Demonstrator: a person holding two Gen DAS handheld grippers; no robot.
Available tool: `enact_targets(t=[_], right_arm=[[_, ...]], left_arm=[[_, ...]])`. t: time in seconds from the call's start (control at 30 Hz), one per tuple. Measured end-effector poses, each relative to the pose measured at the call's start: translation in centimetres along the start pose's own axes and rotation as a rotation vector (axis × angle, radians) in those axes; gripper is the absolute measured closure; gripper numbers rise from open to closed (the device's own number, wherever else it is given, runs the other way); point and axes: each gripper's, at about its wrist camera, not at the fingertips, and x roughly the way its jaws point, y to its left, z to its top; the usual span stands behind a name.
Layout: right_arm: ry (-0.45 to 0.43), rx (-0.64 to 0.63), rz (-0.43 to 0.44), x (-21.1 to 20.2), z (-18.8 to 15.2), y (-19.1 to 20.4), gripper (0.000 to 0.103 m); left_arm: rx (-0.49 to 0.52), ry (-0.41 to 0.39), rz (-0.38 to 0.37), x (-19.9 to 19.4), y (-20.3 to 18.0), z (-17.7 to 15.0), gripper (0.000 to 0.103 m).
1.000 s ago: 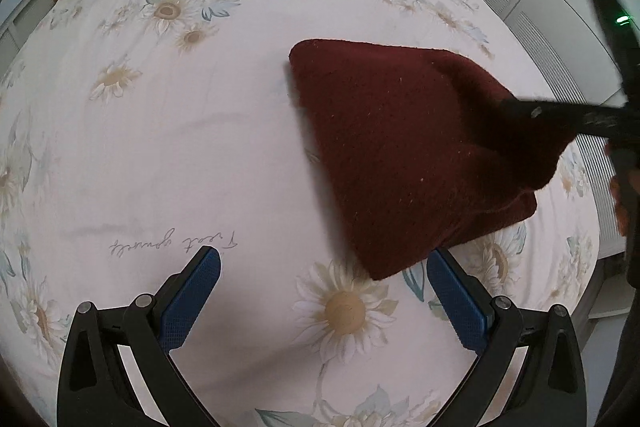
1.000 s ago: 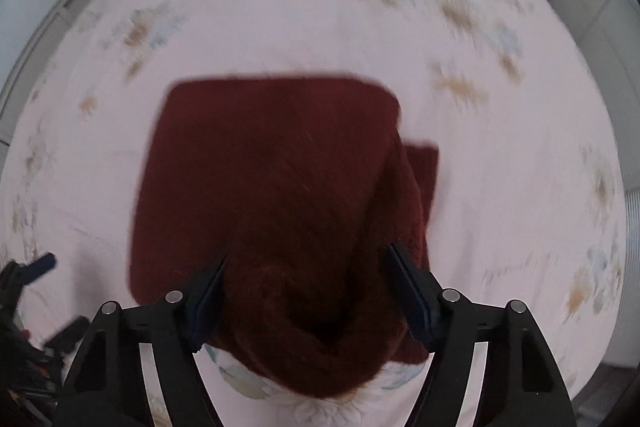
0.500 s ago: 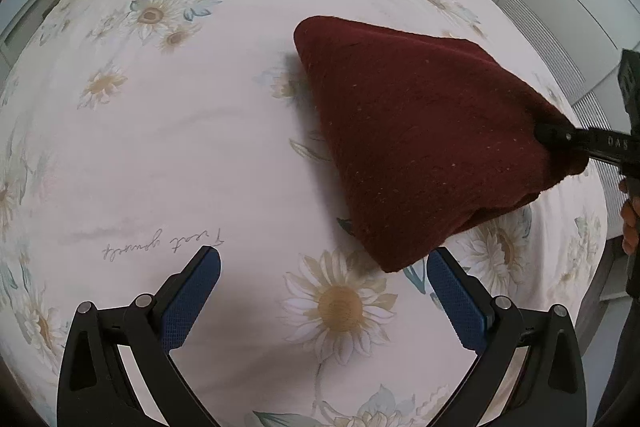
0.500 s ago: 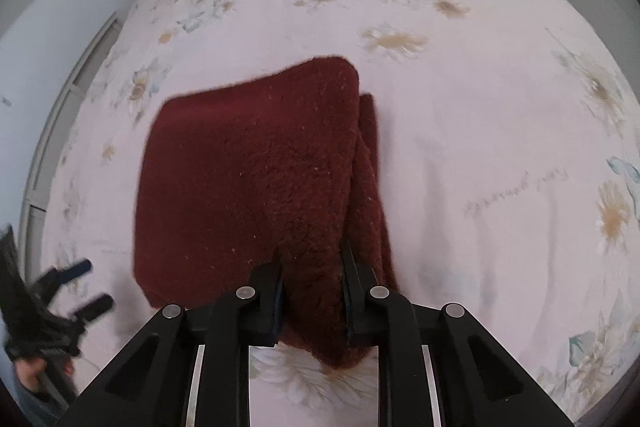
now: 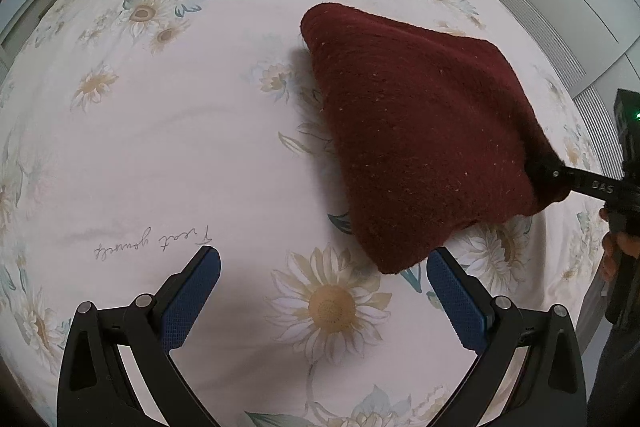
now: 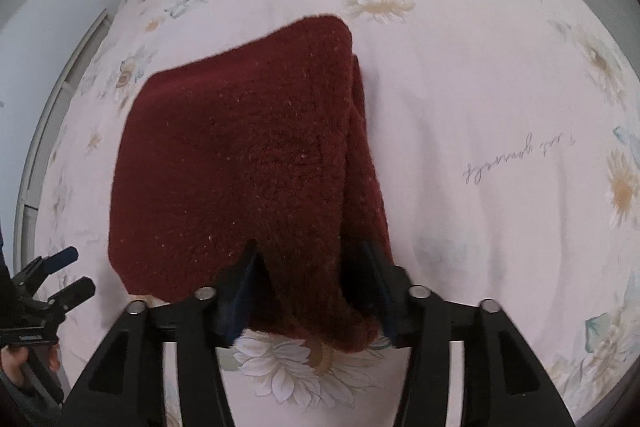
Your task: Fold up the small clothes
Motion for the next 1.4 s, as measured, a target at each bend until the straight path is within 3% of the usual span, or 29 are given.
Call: enact_targets(t=[0.07, 0.33, 0.43, 0.57, 0.7, 0.83, 0.93, 1.13, 1.3, 1.33, 1.4], right_arm=[[-0.015, -0.015, -0.031, -0.6, 0.4, 0.3, 0.028], [-0.088, -0.036, -0.049, -3.0, 3.2, 1.1, 0.019], [-0.072, -0.04, -0.05, -2.3, 4.6, 1.5, 0.017], [-0.012, -0.056, -0.056, 0.1, 5.6, 1.7, 0.001], [0.036, -0.034, -0.032, 2.5, 5.4, 1.1, 0.001], [0.077, -0.002, -0.009, 4.6, 4.5, -0.2, 0.001], [0.073, 0.036, 0.043, 5.5, 4.0, -1.3, 0.001], [0.073, 0.073, 0.13, 7.5, 3.1, -2.2, 0.001], [0.079, 0.103, 0.161, 8.0, 3.0, -2.6, 0.002], [0.08, 0.107, 0.169, 8.0, 2.9, -2.5, 0.004], [0.079, 0.125, 0.222, 7.9, 2.9, -2.4, 0.026]], left_arm=[[-0.008, 0.002, -0.004, 0.1, 0.1, 0.0, 0.001], [-0.01, -0.005, 0.001, 0.1, 0.4, 1.1, 0.001], [-0.031, -0.025, -0.009, -0.2, 0.6, 2.5, 0.001], [-0.056, -0.043, -0.023, 0.0, 0.5, 5.3, 0.001], [-0.062, -0.043, -0.032, 1.3, 0.0, 7.8, 0.001], [-0.093, 0.011, -0.03, 4.5, -0.1, 9.3, 0.001], [-0.094, 0.054, -0.028, 6.9, -0.2, 9.1, 0.001], [-0.191, 0.072, -0.108, 9.3, 0.9, 7.6, 0.001], [-0.124, 0.048, -0.097, 9.5, 0.0, 7.1, 0.0], [-0.117, 0.048, -0.096, 9.5, -0.2, 7.1, 0.0], [-0.11, 0.05, -0.097, 9.6, -0.4, 7.2, 0.0]])
